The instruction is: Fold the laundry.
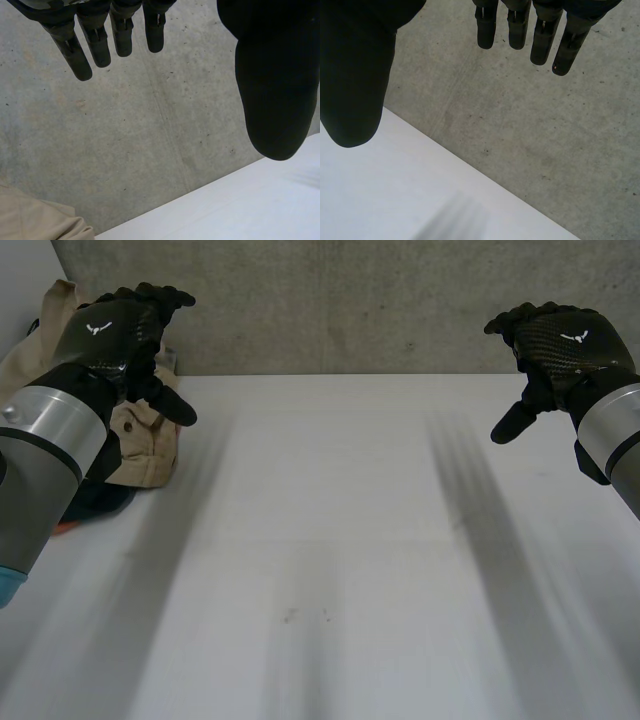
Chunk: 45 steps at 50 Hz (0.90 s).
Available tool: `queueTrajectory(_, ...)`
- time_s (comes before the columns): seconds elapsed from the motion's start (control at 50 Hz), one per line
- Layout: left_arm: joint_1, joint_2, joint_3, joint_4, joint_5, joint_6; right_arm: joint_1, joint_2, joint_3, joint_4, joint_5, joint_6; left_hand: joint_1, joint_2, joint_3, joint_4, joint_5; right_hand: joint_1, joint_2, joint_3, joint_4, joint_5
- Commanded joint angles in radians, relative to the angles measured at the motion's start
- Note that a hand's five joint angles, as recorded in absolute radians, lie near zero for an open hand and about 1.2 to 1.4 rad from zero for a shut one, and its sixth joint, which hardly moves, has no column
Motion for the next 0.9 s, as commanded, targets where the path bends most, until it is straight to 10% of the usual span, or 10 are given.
queueTrajectory(0.02, 0.017, -0.071, -0.020, 0.074, -0.003, 0.224, 0.000, 0.000, 0.001, 0.000, 0.000, -0.001, -0.015, -0.010, -0.013, -0.007, -0.026, -0.022, -0.047, -0.041, -0.061, -0.061)
queueTrajectory(0.24, 0.225, -0.381, -0.008, 0.197, 0.006, 0.672, 0.000, 0.001, 0.003, 0.000, 0.000, -0.001, -0.012, -0.007, -0.011, -0.004, -0.023, -0.022, -0.047, -0.041, -0.061, -0.061)
queueTrajectory(0.42, 0.282, -0.568, 0.104, 0.272, 0.005, 0.716, 0.000, 0.003, 0.014, 0.000, 0.000, -0.001, 0.091, 0.095, 0.092, 0.098, 0.079, -0.022, -0.047, -0.041, -0.061, -0.061)
queueTrajectory(0.48, 0.305, -0.620, 0.147, 0.287, 0.003, 0.722, 0.000, 0.004, 0.015, 0.000, 0.000, -0.001, 0.229, 0.233, 0.230, 0.236, 0.217, -0.022, -0.047, -0.041, -0.061, -0.061)
queueTrajectory(0.58, 0.311, -0.667, 0.216, 0.298, -0.003, 0.757, 0.000, 0.006, 0.020, 0.000, 0.000, -0.002, 1.154, 1.158, 1.155, 1.161, 1.142, -0.022, -0.047, -0.041, -0.061, -0.061)
queueTrajectory(0.7, 0.276, -0.615, 0.210, 0.310, -0.010, 0.734, 0.000, 0.003, 0.021, 0.000, 0.000, -0.015, 1.186, 1.190, 1.187, 1.193, 1.174, -0.022, -0.047, -0.041, -0.061, -0.061)
queueTrajectory(0.9, -0.027, -0.424, 0.138, 0.304, -0.012, 0.584, -0.005, -0.006, 0.015, 0.000, -0.001, -0.016, 1.186, 1.190, 1.187, 1.193, 1.174, -0.022, -0.047, -0.041, -0.061, -0.061)
